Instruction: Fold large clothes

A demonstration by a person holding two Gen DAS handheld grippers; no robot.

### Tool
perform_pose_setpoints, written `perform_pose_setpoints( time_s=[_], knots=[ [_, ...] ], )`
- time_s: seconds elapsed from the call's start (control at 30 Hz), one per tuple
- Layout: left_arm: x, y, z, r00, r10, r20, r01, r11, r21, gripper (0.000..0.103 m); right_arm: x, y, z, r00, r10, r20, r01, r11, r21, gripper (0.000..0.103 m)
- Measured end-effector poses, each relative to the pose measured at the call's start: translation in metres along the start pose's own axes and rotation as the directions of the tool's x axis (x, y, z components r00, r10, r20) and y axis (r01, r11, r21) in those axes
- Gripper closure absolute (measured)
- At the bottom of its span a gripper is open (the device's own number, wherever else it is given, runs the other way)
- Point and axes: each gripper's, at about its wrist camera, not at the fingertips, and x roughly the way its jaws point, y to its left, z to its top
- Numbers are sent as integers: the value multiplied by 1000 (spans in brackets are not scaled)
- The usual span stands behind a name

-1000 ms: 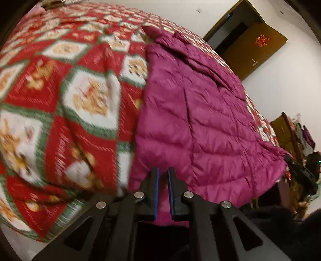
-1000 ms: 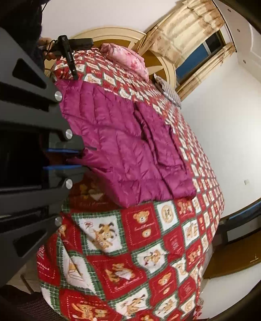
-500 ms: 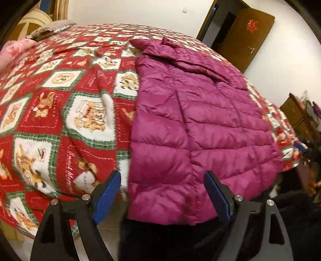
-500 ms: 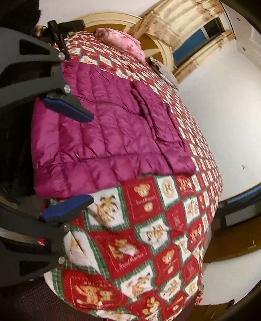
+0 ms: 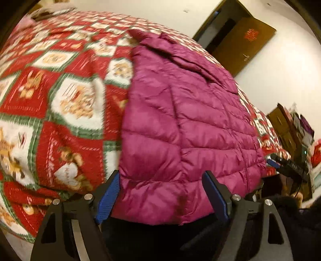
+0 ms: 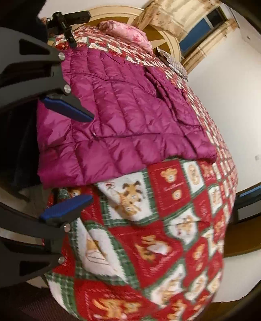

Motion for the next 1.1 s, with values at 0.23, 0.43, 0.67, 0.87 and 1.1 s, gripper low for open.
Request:
perform_pose_setpoints(
  time_s=[0.23, 0.43, 0.67, 0.87, 1.1],
  knots=[
    [11, 8, -2, 997, -73, -30, 72, 996, -51, 23, 1, -5, -6, 998, 58, 7, -58, 998, 21, 7],
    [11, 16, -4, 997, -74, -19, 72, 993, -89, 82, 33, 3, -10, 991, 82, -104, -86, 996, -33, 13],
    [-2, 5, 2, 987, -154, 51, 156, 987, -40, 100, 44, 18, -17, 985, 63, -163, -82, 991, -107, 87],
    [-31, -7, 16, 960, -235, 150, 237, 972, 5, 100, -1, 30, -7, 970, 235, -62, -240, 968, -74, 89],
    [-68, -26, 27, 917, -327, 229, 318, 945, 75, 101, -45, 48, 4, 916, 399, 47, -395, 916, -67, 90]
  ],
)
